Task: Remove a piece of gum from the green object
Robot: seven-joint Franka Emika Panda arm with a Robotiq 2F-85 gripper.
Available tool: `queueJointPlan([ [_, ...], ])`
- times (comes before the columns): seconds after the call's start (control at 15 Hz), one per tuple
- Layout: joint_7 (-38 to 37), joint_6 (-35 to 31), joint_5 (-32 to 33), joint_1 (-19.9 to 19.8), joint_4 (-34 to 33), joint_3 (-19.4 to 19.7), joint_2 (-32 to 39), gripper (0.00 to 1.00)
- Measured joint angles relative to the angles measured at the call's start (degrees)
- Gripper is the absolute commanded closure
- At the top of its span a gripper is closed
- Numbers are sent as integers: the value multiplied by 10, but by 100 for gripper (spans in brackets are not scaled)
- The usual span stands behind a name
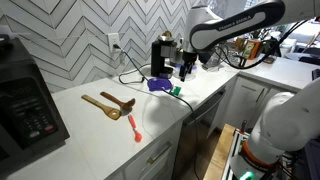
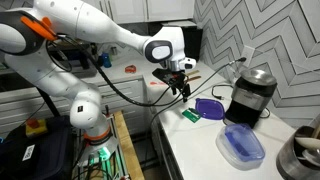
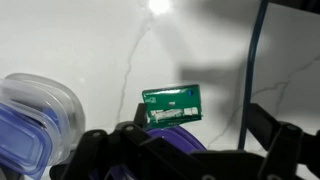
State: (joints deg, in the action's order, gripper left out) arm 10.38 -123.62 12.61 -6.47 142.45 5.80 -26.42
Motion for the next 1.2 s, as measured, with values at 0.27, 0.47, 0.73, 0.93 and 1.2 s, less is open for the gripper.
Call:
queueJointPlan([
  [0.27, 0, 0, 0, 0, 0, 0, 1, 0],
  [0.47, -10, 0, -1, 0, -1, 0, 3, 0],
  [0.73, -93, -2, -10, -4, -12, 0, 35, 0],
  [0.93, -145, -17, -21, -10, -24, 0, 71, 0],
  [1.2, -163, -58, -48, -16, -31, 7, 118, 0],
])
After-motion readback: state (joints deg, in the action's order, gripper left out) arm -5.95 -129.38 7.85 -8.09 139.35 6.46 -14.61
